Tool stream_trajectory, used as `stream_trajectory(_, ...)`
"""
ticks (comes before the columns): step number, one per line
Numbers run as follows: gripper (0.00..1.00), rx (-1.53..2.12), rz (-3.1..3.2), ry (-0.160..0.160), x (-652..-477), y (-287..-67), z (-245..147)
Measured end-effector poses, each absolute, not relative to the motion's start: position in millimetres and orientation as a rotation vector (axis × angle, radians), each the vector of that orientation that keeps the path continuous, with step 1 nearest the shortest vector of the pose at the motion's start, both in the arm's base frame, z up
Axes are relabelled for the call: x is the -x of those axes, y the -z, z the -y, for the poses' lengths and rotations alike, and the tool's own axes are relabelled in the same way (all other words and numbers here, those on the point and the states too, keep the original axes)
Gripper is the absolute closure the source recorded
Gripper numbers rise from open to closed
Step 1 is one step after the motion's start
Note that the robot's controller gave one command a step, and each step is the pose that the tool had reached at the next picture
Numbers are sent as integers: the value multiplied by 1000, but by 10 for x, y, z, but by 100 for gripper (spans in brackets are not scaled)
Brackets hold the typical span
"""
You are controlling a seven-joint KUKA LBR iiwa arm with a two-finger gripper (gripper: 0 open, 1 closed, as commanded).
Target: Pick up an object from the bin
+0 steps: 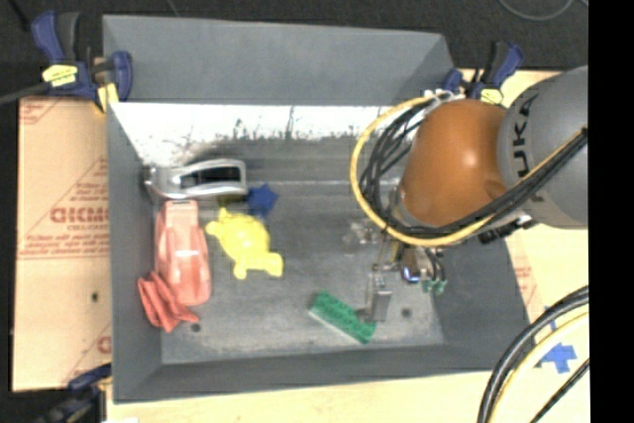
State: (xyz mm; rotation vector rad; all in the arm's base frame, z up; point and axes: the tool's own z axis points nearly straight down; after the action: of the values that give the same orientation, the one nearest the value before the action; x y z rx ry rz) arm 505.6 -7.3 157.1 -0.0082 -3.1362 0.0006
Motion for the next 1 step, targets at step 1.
stream_trajectory(1,0,8,3143,-1,-5071,-1614,74)
